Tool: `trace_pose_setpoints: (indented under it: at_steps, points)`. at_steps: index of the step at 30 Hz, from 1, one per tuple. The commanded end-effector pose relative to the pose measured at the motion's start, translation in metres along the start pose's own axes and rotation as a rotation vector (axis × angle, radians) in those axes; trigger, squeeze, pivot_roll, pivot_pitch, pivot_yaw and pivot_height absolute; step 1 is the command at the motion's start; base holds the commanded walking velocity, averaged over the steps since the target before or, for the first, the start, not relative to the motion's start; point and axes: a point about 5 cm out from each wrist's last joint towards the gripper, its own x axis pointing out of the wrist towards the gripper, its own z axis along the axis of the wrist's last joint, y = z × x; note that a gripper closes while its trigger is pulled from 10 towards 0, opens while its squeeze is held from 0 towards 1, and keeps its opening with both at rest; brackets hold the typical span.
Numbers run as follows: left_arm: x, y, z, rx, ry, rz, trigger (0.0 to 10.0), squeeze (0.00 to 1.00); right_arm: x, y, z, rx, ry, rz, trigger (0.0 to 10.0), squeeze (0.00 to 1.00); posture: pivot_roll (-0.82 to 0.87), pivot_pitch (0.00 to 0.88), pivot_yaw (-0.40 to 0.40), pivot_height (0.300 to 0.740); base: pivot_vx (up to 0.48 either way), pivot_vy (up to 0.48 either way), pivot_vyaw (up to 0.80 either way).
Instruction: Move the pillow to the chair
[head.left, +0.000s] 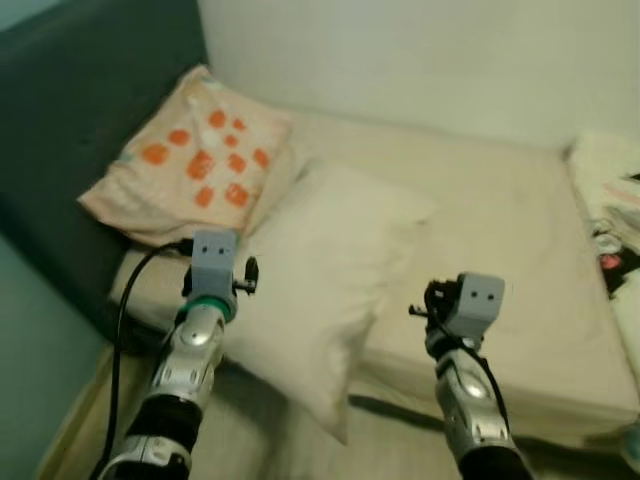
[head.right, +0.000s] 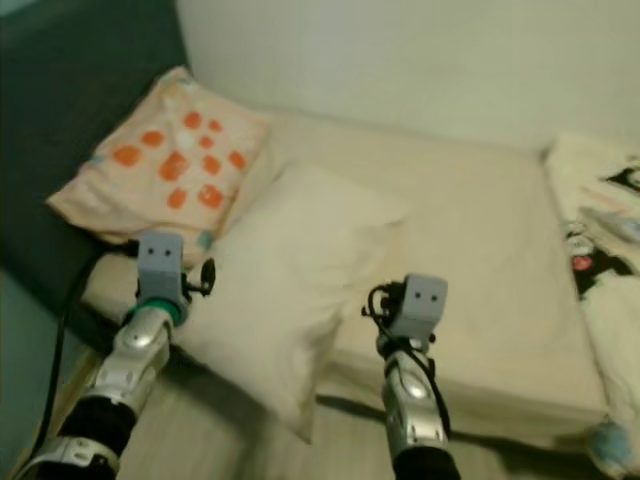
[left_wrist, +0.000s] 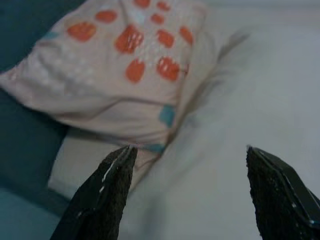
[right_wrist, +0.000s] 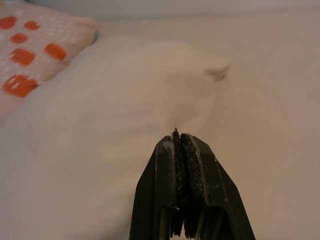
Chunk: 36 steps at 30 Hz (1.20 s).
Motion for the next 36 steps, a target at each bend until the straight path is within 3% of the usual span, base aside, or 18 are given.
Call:
trace_pose_setpoints:
  at_steps: [1, 9, 21, 36]
  points:
    - [-0.001, 0.002, -0.001, -0.006, 0.007, 0.002, 10.0, 0.0, -0.003, -0.001, -0.005, -0.003, 0.019, -0.005, 10.0, 0.0, 0.0, 0.017, 0.049, 0.74, 0.0, 0.326, 0.0]
    - [-0.002, 0.003, -0.002, 0.004, 0.013, -0.002, 10.0, 0.0, -0.005, 0.001, -0.007, 0.002, 0.024, -0.004, 10.0, 0.0, 0.0, 0.014, 0.048, 0.74, 0.0, 0.285, 0.0]
    - [-0.009, -0.003, -0.014, 0.006, 0.068, -0.051, 10.0, 0.0, -0.007, 0.004, -0.013, 0.008, 0.049, 0.001, 10.0, 0.0, 0.01, 0.008, 0.055, 0.74, 0.0, -0.447, 0.0]
    - [-0.02, -0.015, -0.024, -0.019, 0.086, -0.071, 10.0, 0.0, -0.009, 0.012, -0.019, -0.004, 0.079, 0.038, 10.0, 0.0, 0.02, 0.019, 0.019, 0.74, 0.0, 0.0, 0.0]
